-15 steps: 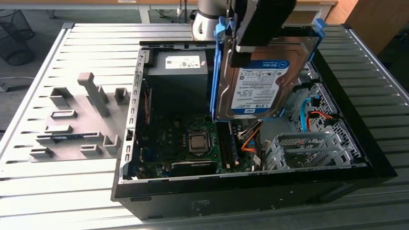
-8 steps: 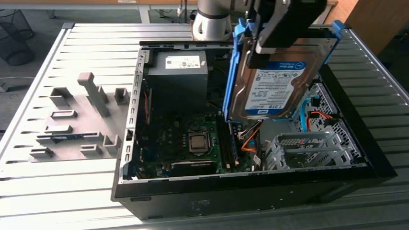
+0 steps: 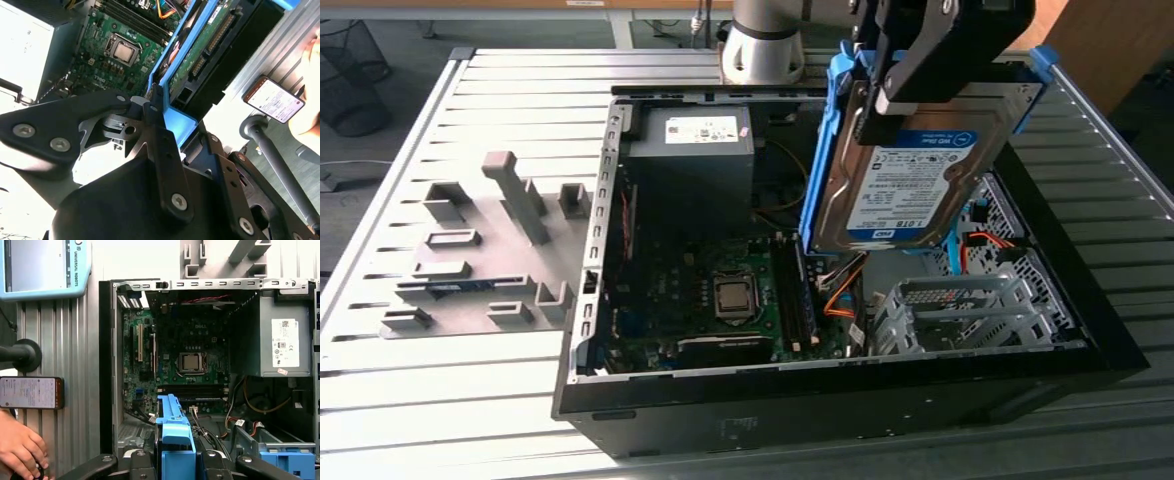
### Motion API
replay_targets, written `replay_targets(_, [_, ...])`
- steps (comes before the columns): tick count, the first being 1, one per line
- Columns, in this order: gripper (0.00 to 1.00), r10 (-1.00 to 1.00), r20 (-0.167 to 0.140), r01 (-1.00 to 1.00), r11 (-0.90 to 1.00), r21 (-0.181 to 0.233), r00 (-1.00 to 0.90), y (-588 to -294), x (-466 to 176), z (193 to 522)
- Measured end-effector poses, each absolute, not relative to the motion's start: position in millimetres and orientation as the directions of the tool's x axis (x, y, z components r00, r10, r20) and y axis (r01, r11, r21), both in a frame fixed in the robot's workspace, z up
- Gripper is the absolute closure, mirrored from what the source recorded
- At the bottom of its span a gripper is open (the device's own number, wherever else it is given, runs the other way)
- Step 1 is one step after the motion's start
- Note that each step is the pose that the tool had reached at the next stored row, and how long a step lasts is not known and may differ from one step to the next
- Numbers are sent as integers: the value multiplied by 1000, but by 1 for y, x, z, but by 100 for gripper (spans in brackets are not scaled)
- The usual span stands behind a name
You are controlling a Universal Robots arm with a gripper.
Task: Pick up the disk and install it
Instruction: 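Insert the disk into the insertion slot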
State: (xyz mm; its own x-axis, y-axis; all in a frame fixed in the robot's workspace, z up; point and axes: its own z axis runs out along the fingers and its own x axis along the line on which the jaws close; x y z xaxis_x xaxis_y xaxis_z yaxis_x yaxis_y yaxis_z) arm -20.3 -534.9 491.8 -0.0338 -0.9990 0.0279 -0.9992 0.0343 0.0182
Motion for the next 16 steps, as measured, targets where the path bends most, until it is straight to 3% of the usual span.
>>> replay_targets(16, [63, -999, 28, -999, 34, 18, -34, -551, 5, 480])
